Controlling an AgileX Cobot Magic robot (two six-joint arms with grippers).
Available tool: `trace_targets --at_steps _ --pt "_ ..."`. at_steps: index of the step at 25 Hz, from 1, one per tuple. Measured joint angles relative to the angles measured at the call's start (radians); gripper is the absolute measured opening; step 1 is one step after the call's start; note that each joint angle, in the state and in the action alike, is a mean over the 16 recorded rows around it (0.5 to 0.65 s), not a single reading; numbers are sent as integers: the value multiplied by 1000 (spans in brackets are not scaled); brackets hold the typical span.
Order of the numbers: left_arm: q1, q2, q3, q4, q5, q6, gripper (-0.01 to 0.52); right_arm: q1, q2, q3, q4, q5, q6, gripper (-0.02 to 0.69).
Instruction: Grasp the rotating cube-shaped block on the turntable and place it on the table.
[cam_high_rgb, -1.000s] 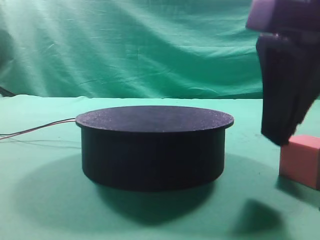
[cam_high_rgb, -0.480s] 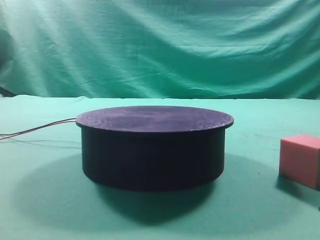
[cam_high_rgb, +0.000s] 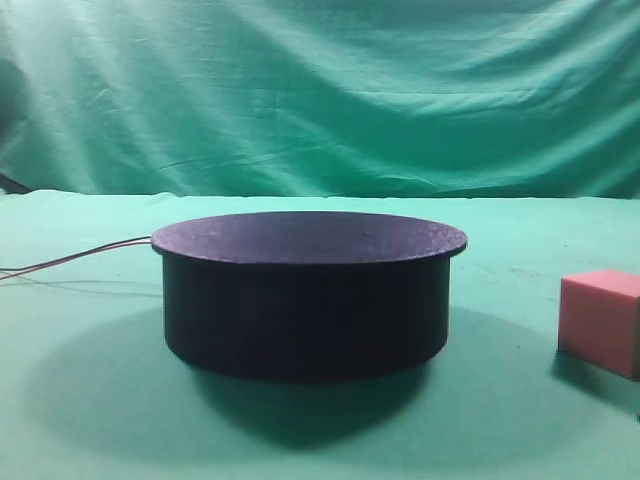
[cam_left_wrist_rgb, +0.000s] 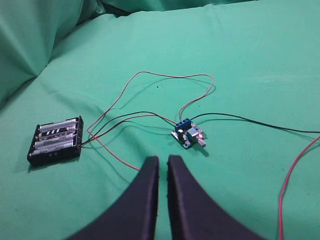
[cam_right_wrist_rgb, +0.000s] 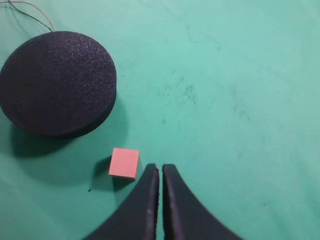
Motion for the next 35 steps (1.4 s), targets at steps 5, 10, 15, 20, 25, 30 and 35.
trace_targets --at_steps 5,10,15,20,25,30,35 --pt "0 0 0 0 0 0 0 -111 -86 87 -20 -147 -67 0" --pt "0 0 0 0 0 0 0 -273 -241 237 -26 -332 -85 0" --pt "0 0 0 0 0 0 0 -443 -446 425 -13 -498 -87 0" --pt "0 0 0 0 0 0 0 -557 -624 578 10 -584 -86 0" --pt "0 0 0 0 0 0 0 -616 -737 667 39 -585 -85 0" --pt "0 0 0 0 0 0 0 -638 -775 701 65 -557 -88 0" --pt "0 0 0 0 0 0 0 -639 -777 704 80 -523 -91 0"
